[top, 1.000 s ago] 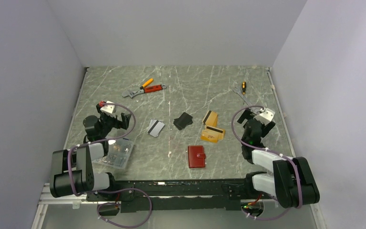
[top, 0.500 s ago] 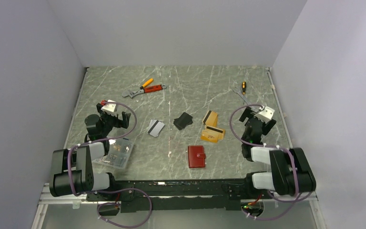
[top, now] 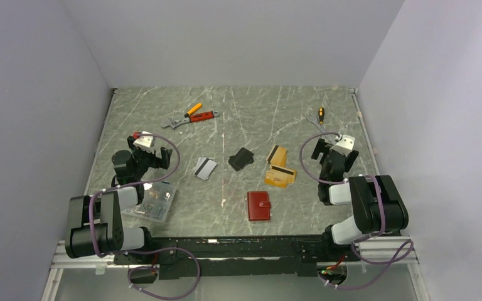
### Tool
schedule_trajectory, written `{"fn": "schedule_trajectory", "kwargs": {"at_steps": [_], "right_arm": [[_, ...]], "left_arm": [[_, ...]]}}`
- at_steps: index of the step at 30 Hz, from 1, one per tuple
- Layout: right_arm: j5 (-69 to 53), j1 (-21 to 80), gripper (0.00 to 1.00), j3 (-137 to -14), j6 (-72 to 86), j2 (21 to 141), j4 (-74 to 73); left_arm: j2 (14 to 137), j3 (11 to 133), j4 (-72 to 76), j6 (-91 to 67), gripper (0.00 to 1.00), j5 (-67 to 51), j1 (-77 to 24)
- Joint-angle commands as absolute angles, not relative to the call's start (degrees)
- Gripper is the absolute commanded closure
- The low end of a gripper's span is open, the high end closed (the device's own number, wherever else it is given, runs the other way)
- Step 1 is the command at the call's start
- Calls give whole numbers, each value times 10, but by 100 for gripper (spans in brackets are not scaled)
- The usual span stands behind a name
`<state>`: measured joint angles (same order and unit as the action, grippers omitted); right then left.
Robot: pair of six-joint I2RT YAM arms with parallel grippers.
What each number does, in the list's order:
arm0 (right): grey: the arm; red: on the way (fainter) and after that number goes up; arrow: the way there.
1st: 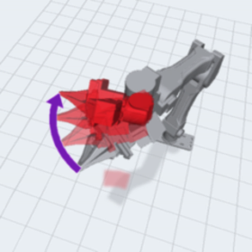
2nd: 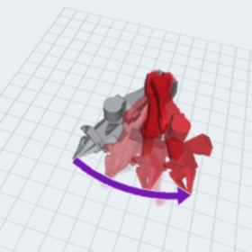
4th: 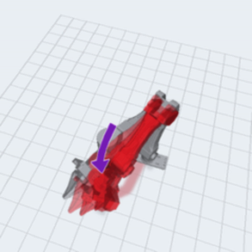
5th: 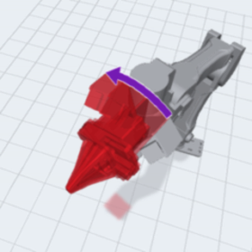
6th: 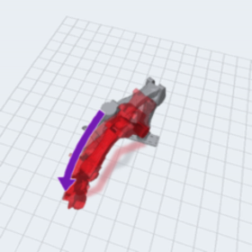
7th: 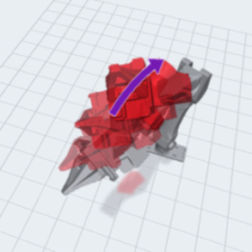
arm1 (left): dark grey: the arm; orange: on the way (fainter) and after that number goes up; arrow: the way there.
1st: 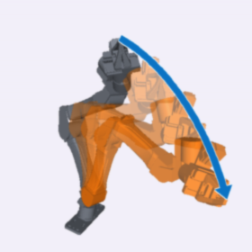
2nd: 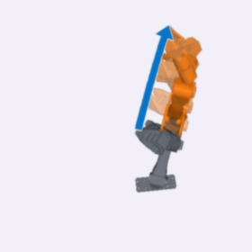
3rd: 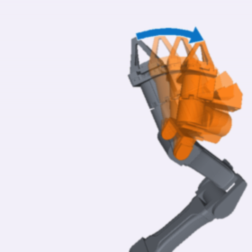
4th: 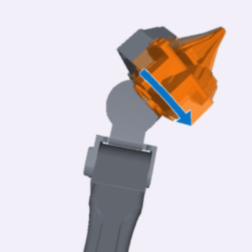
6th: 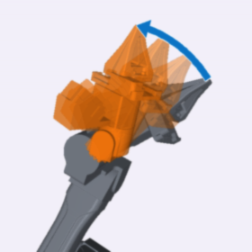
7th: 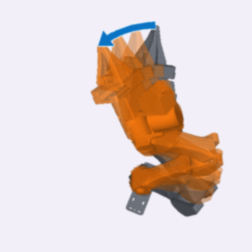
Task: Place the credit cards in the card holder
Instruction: Reset both arms
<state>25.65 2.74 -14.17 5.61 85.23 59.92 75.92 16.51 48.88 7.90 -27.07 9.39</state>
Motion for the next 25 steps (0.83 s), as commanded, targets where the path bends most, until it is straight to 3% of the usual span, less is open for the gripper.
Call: {"fn": "schedule_trajectory", "kwargs": {"at_steps": [1, 25], "right_arm": [[241, 29, 0, -137, 58, 843, 638], [240, 29, 0, -137, 50, 846, 644]], "left_arm": [[753, 176, 506, 83, 1, -269, 92], [753, 183, 489, 88, 1, -246, 82]]}}
